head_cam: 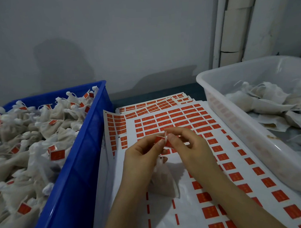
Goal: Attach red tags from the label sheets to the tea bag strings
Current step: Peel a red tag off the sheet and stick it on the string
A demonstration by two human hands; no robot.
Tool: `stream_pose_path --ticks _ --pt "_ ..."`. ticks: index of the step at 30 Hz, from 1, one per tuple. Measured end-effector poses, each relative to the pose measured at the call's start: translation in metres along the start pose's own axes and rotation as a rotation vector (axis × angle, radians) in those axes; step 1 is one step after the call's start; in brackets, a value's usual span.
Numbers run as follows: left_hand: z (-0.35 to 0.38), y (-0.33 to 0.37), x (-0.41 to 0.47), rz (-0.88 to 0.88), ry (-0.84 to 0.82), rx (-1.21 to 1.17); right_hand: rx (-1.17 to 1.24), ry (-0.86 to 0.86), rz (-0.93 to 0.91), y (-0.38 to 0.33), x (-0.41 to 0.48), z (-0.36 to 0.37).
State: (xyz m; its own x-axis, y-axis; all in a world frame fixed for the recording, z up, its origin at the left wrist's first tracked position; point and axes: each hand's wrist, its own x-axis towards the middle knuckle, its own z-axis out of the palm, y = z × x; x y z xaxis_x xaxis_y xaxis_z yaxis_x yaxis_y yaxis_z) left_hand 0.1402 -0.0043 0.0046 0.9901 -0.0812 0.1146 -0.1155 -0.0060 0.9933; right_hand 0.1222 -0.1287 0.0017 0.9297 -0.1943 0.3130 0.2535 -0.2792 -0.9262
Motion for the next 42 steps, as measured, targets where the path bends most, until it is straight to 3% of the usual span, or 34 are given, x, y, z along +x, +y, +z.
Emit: stream_pose_path --ticks 8,22,33,38,42 --pt "0.002 -0.001 0.000 0.116 -0.019 0.203 -0.050 0.054 0.047 0.005 0.002 -0.003" --pt "0.006 -0.008 0.000 0.188 0.153 0.279 -0.086 0.079 0.116 0.008 0.001 0.005" --pt "0.007 -0.005 -0.007 0.328 0.101 0.406 -0.028 0.104 0.076 0.001 -0.002 0.001" --pt "0.007 -0.007 -0.006 0.281 0.120 0.393 0.056 0.151 0.008 -0.006 -0.001 0.000" --pt "0.004 -0.006 -0.002 0.122 0.161 0.194 0.099 0.137 0.030 -0.007 0.003 -0.002"
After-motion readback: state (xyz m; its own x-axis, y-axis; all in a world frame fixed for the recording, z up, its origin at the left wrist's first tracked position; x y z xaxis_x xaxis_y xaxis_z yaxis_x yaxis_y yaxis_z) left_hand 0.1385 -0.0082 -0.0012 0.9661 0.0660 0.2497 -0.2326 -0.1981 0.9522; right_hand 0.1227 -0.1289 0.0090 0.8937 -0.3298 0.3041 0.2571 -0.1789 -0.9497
